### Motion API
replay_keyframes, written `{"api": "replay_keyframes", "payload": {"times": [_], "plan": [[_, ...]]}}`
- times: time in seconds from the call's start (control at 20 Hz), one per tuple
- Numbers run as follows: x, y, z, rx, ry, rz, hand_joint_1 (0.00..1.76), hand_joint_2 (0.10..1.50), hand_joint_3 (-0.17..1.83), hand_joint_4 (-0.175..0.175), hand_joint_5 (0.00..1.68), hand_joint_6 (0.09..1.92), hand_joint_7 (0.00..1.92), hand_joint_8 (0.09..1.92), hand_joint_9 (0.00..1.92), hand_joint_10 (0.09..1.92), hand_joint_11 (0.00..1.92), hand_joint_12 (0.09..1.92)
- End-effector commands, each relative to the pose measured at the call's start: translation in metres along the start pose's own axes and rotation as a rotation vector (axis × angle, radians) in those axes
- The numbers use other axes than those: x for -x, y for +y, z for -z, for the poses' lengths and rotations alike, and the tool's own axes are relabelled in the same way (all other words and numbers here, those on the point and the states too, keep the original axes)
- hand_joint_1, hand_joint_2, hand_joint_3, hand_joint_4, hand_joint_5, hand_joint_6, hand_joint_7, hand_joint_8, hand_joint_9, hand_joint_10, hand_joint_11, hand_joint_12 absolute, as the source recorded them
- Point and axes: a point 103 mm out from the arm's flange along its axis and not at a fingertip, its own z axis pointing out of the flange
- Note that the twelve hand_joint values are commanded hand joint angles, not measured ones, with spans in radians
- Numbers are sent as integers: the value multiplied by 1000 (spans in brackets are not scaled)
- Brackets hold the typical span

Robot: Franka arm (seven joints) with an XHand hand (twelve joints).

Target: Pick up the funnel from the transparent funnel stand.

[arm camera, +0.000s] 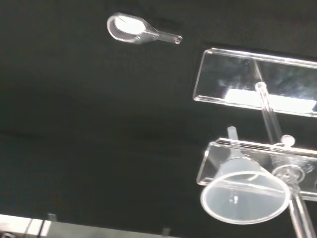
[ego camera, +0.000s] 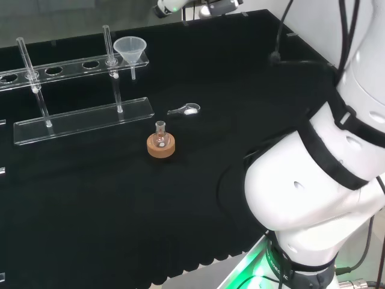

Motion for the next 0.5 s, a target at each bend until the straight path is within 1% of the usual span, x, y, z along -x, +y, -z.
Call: {"api": "replay_keyframes", "payload": {"times": [0.05,0.1,0.25,0.35,0.4,0.5], "plan": [[-43,37,-9,-29,-46,108,485,906,223,-33,304,87,105,615,319,698,97,1431],[-47,41,-11,-36,-46,117,487,896,221,-32,293,87,95,615,315,697,103,1434],[-51,50,-16,-59,-31,121,498,862,218,-32,252,87,62,626,299,706,131,1450],[-54,57,-20,-91,-26,127,506,837,223,-33,218,87,27,642,275,728,153,1464],[-54,60,-22,-101,-22,128,509,825,225,-34,195,87,13,628,259,741,162,1471],[-55,64,-25,-106,-13,127,516,802,229,-37,136,87,2,516,226,770,184,1481]]}}
